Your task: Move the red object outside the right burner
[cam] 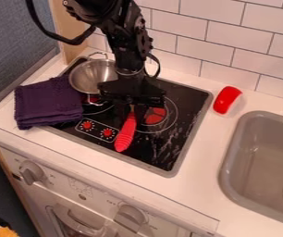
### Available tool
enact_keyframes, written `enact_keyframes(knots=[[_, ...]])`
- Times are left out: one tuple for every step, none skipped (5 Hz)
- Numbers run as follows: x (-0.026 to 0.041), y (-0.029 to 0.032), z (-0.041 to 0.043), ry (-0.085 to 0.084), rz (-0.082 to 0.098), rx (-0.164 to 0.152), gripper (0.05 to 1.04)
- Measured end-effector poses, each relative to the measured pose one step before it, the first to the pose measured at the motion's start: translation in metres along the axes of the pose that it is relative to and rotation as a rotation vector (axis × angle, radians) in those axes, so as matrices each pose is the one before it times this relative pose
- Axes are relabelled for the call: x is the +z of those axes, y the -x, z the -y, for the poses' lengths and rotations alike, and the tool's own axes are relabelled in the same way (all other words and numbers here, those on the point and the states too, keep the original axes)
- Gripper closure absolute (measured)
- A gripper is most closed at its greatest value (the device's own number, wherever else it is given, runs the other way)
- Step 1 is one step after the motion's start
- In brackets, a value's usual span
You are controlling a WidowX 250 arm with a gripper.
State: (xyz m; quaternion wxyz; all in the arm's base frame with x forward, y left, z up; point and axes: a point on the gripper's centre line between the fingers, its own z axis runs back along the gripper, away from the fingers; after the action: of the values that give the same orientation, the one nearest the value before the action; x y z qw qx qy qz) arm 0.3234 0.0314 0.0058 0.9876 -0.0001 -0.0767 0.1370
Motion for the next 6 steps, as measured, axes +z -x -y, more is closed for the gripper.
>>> enact_keyframes(knots=[[0.00195,-0.00030,0.00207,-0.0163,-0.0120,0.0026,0.774],[0.00340,-0.00706,0.01175,-0.0125,0.0092,-0.0378,0.774],[0.01169,-0.00279,0.00979,-0.0283,0.0028,-0.0307,0.774],[0.03200,-0.00749,0.00830,-0.0217,0.0885,-0.0207,0.774],[0.01000,0.00140,0.02059,0.0066,0.0322,-0.0411,0.774],[0.00258,0.00406,0.02831,0.0424,0.0238,-0.0594,0.774]])
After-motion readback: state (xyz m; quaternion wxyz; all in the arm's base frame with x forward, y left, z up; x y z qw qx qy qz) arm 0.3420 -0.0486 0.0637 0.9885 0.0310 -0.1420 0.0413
